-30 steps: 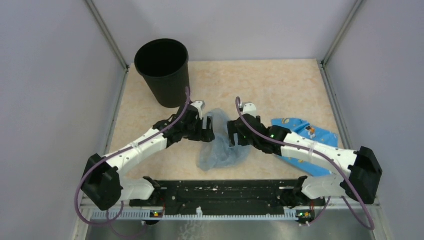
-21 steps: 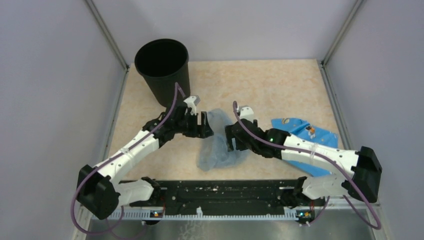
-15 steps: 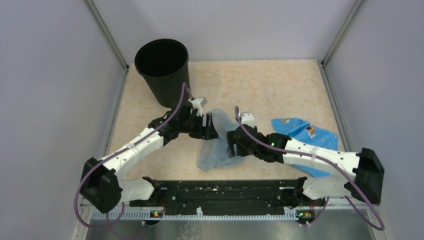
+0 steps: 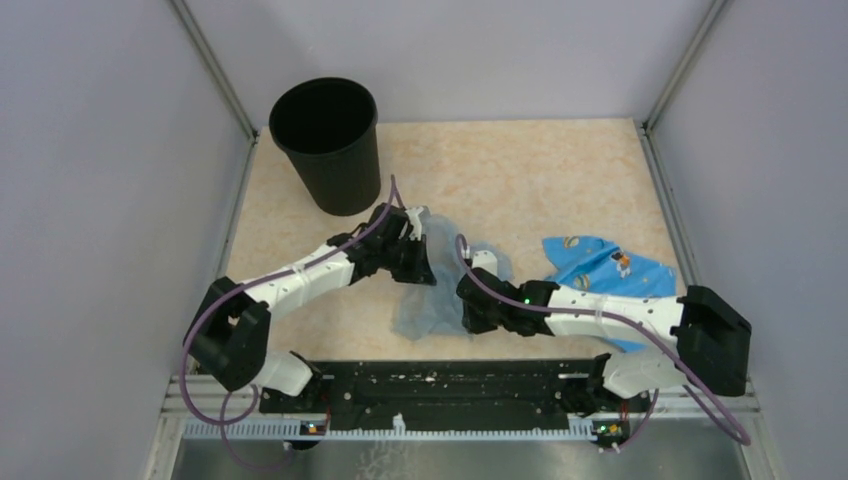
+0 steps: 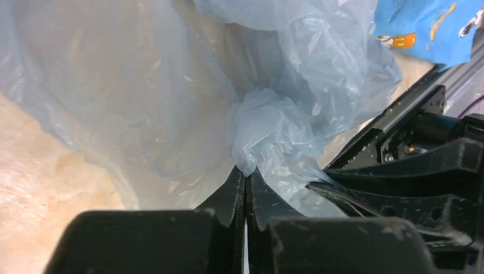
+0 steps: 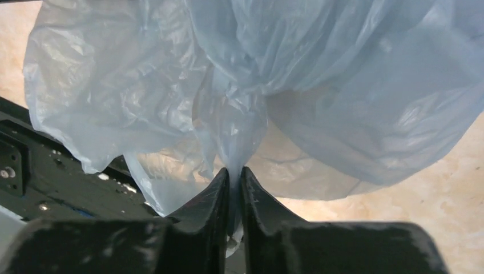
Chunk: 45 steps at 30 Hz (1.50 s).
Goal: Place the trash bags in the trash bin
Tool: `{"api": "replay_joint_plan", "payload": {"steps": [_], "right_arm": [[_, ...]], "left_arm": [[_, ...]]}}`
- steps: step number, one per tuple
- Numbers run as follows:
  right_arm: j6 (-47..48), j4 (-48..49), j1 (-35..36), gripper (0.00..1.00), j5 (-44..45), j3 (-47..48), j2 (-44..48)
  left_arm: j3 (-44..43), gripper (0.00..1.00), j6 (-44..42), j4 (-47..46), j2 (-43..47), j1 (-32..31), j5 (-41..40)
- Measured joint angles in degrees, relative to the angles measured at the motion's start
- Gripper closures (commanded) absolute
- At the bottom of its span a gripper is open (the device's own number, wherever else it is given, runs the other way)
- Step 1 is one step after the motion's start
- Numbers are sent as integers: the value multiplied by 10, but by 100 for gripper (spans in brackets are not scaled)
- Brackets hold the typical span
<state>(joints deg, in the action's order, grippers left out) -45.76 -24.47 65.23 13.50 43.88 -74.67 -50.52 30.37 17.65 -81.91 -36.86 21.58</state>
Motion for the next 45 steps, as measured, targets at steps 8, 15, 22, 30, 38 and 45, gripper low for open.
{"api": "replay_joint_plan", "payload": {"steps": [8,15,22,30,38,45], "right_arm": [[-4,-94,-9,100,90,23,33],[-20,-147,-20,100,174,52,137],[20,-198,-23,100,211,143,136],[91,-146,-29,100,209,275,105],[117,-106,-44,100,161,316,57],[117,-103,-65,100,133,338,50]], "left_arm": [[-17,100,0,8,0,82,-50],[-32,88,-7,5,8,125,4],[-39,31,-53,-18,33,137,74],[-84,28,-137,-9,154,136,111],[-95,25,-189,-63,228,37,149],[-71,13,-187,-81,212,24,148]]}}
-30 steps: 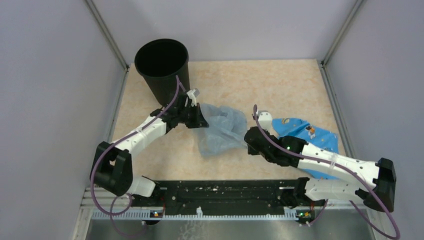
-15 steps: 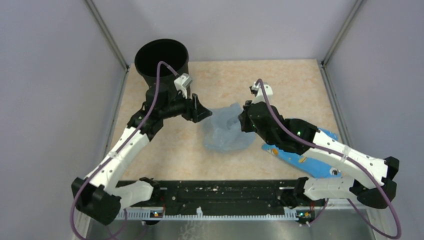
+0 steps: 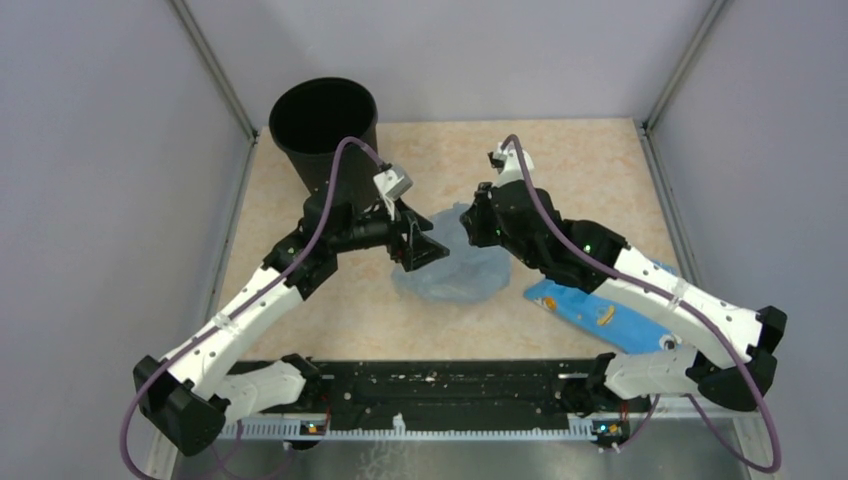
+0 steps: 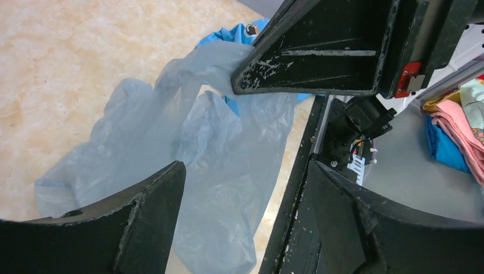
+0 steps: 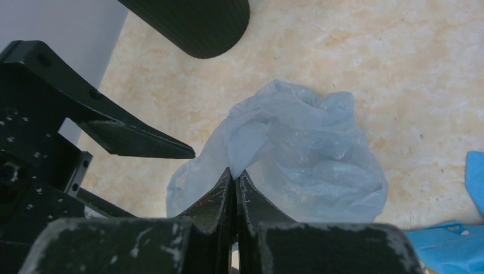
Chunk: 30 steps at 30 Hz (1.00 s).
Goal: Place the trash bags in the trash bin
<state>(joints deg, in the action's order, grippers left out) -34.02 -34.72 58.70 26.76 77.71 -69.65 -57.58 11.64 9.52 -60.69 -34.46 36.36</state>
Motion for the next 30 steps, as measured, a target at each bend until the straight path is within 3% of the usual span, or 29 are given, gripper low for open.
{"api": "replay_joint_plan", "payload": {"steps": [5,10,18,30], "right_arm": [[0,7,-4,100,-27,1,0],[-7,-48,-4,100,4,-10,7],[-84,-180,-57,100,54,-209,82],[-113,-196,-116,100,64,-274,82]], "left_arm": [[11,12,15,-33,-7,-8,-18],[34,15,62,-45,1,-6,-137],[51,27,143,-13,-28,39,-259],[93,29,204,3,-182,43,-282]]}}
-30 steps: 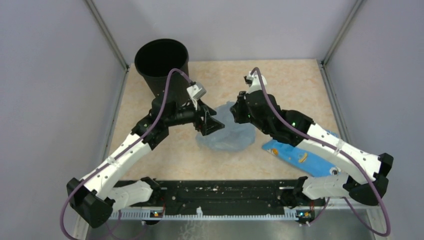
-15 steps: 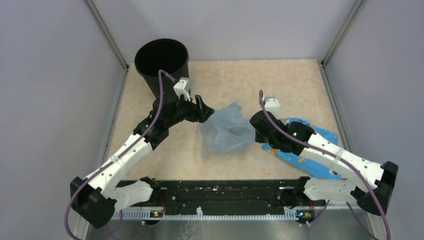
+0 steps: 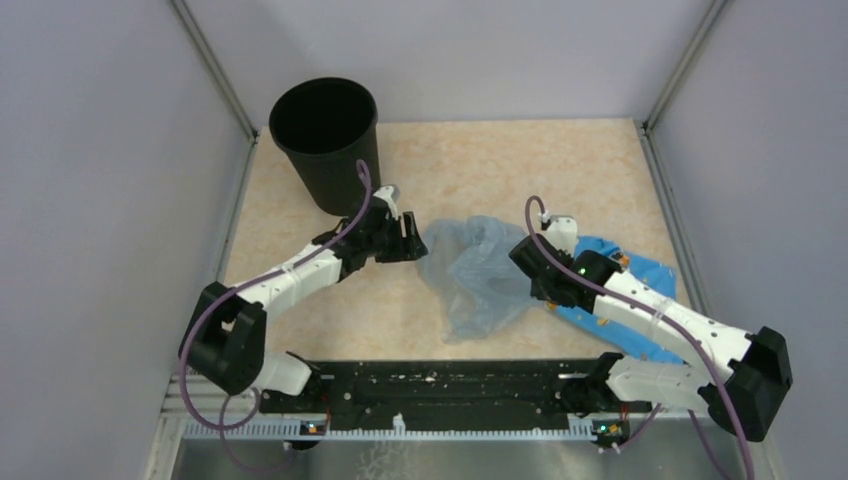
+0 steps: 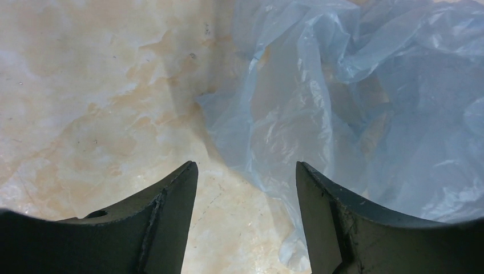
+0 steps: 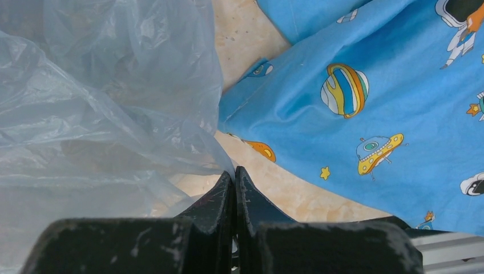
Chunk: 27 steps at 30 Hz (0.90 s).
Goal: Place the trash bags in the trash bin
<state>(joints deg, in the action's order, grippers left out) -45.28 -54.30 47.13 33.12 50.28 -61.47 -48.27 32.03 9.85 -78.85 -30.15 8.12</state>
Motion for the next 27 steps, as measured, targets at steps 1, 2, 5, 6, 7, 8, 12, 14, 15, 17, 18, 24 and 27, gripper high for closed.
{"api": "replay_joint_plan", "payload": {"steps": [1,2,5,6,7,8,12,14,15,17,18,24,27], "right_arm": [[0,2,-1,100,0,-4,-2],[0,3,-2,100,-1,-6,-2],[0,8,-2,100,-4,-9,-5],[0,11,-2,100,-5,-9,-6],[0,12,-2,100,-5,-9,-6],[1,14,-3,100,-6,-9,-6],[2,14,-3,100,-9,-8,-8],[3,14,-3,100,-11,-7,-8],[3,14,-3,100,-11,-7,-8],[5,14,-3,100,-13,-7,-8],[6,14,-3,100,-14,-7,-7],[16,1,-4,100,-13,33,0],[49,-10,-15,100,-11,111,-7]], "left_arm": [[0,29,0,-3,-8,0,3],[0,28,0,-9,-17,1,6],[-4,28,-2,-23,-50,1,8],[-10,28,-2,-27,-65,1,8],[-19,28,-3,-30,-83,1,8],[-28,28,-4,-34,-101,1,8],[-66,28,-4,-60,-164,1,10],[-75,33,-3,-75,-183,1,13],[-82,38,-3,-80,-192,1,14],[-98,57,0,-90,-212,1,15],[-104,68,1,-94,-221,1,15],[-153,100,-11,-85,-254,1,8],[-230,100,-38,-35,-254,1,-5]]}}
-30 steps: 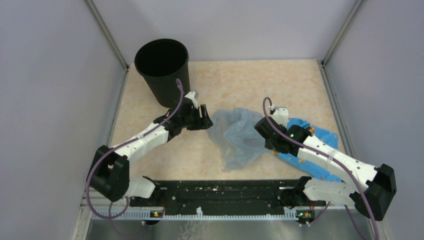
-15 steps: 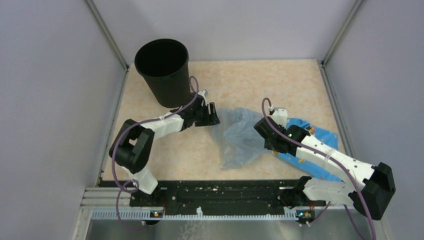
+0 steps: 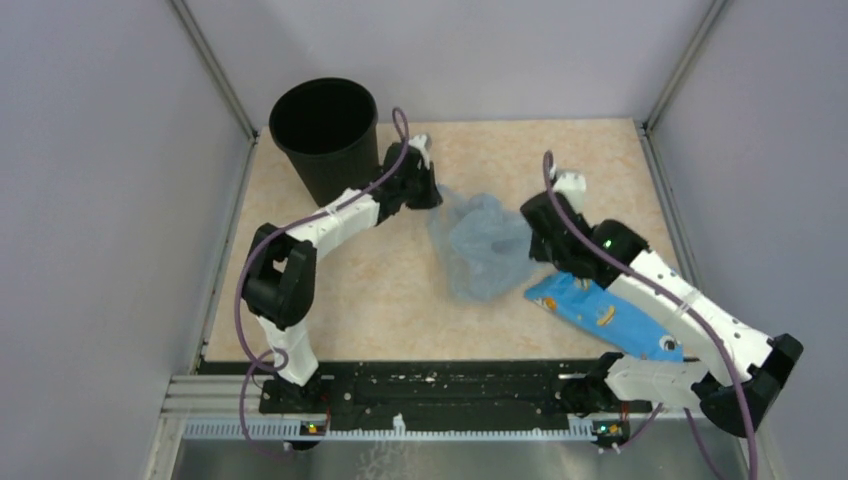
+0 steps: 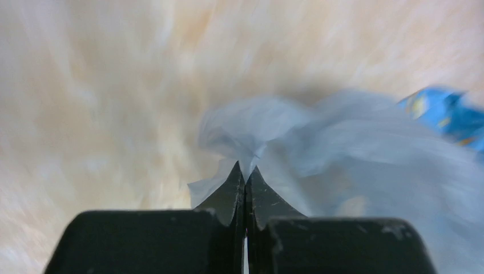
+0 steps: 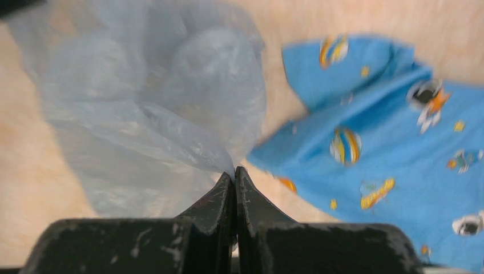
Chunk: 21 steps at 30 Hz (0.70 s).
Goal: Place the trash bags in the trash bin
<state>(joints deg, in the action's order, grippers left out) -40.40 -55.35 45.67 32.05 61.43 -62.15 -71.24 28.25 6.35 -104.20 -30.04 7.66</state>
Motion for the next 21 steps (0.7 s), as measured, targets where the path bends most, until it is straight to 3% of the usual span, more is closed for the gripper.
{"api": "replay_joint_plan", "payload": {"steps": [2,7,9,10,12,16,18,21], "right_arm": [[35,-14,-22,100,3,106,-30],[160,30,-46,100,3,584,-188],[196,90,-46,100,-22,719,-212],[208,126,-46,100,-33,724,-191],[215,191,-46,100,-46,629,-115],[192,323,-61,100,-48,317,23],[159,372,-88,100,-77,162,-2],[122,374,-118,100,-127,-12,-130]], "left_arm": [[-94,100,-20,46,0,0,-8],[-490,100,-81,109,-10,-18,-27],[-549,100,-104,82,32,-42,-33],[-536,100,-115,62,79,-58,-34],[-479,100,-129,35,151,-81,-31],[-340,100,-127,-21,220,-75,-46],[-243,100,-115,-33,208,-68,-50],[-84,100,-99,-5,153,-66,-50]]}}
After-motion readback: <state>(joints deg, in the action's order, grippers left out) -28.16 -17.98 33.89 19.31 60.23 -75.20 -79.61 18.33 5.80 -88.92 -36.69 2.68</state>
